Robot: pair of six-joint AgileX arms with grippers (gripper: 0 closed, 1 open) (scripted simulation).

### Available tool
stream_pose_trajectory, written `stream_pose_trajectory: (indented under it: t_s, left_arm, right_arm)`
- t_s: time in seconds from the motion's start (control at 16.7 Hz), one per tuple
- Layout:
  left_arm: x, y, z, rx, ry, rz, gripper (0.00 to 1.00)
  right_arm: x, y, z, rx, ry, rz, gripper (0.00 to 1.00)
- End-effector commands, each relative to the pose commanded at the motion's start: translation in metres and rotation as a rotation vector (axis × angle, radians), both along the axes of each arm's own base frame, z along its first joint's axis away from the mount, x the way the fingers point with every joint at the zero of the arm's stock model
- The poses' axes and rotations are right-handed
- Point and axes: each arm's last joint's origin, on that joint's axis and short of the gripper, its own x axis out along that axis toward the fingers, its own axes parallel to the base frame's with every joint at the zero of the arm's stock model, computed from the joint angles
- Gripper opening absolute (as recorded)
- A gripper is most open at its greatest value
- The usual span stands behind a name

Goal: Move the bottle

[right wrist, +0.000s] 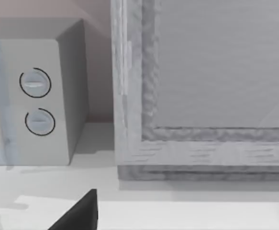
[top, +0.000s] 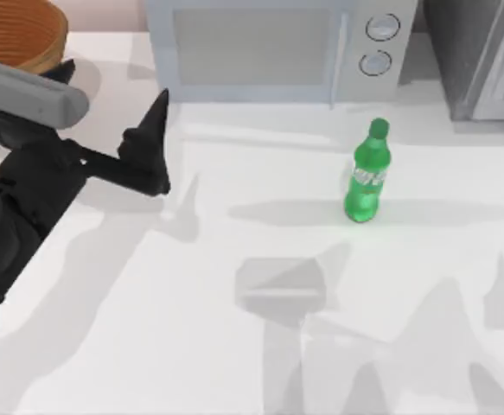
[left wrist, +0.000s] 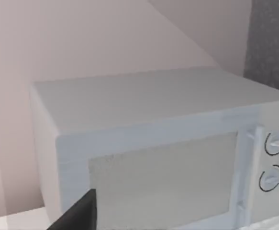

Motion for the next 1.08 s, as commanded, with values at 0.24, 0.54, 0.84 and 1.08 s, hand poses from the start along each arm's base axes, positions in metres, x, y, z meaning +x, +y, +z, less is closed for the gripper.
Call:
stream_pose_trajectory:
  t_s: [0.24,0.54,0.84,1.08]
  left_arm:
    - [0.038,-0.063,-0.048,0.013,0.021,-0.145,1.00]
    - [0.045,-0.123,-0.128,0.031,0.038,-0.289,1.00]
    - [0.035,-0.147,-0.174,0.034,0.034,-0.364,1.00]
    - [0.034,-0.148,-0.176,0.034,0.033,-0.368,1.00]
  right_arm:
    - [0.000,0.000,0.000,0.000,0.000,0.000,1.00]
    - [0.000,0.000,0.000,0.000,0.000,0.000,1.00]
    - [0.000,0.000,0.000,0.000,0.000,0.000,1.00]
    - [0.000,0.000,0.000,0.000,0.000,0.000,1.00]
